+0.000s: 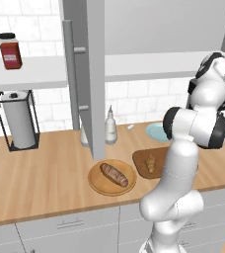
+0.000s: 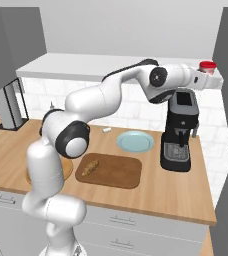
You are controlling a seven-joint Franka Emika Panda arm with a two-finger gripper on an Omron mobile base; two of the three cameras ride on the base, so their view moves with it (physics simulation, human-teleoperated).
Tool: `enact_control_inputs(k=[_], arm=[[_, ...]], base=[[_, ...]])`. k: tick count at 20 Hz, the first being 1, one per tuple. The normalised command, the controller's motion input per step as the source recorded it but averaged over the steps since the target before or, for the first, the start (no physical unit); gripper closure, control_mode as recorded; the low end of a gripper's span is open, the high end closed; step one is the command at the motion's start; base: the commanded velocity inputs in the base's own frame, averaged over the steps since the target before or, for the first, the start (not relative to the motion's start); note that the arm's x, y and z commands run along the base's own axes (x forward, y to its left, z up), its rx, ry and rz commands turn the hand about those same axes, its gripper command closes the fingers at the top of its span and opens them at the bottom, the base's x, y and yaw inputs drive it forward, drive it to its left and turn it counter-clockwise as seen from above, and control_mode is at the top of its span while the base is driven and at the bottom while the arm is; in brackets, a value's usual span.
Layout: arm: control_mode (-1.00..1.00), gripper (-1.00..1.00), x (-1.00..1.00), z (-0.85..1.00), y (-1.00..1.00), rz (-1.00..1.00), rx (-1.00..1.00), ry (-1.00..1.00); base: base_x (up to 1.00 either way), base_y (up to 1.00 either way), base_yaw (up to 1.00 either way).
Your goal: From the different types of pastries on the counter, select a croissant and place it on the cutting board. Then retrieve a jar of jam from the cabinet and place it alongside the croissant on the cutting board.
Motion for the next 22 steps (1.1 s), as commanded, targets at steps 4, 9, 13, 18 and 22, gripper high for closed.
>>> enact_control_inputs(k=[4, 9, 13, 18, 22], arm=[[-1.0, -1.0, 0.0, 0.08, 0.0, -0.02, 0.0, 0.0], [-1.0, -1.0, 0.0, 0.0, 0.24, 0.0, 0.0, 0.0], [-1.0, -1.0, 0.0, 0.41, 0.03, 0.0, 0.0, 0.0], [-1.0, -1.0, 0.11, 0.28, 0.18, 0.0, -0.02, 0.0], [-1.0, -1.0, 0.21, 0.0, 0.21, 0.0, -0.02, 0.0]], base=[[0.0, 0.0, 0.0], [0.0, 0.0, 0.0], [0.0, 0.0, 0.0], [0.0, 0.0, 0.0], [0.0, 0.0, 0.0]])
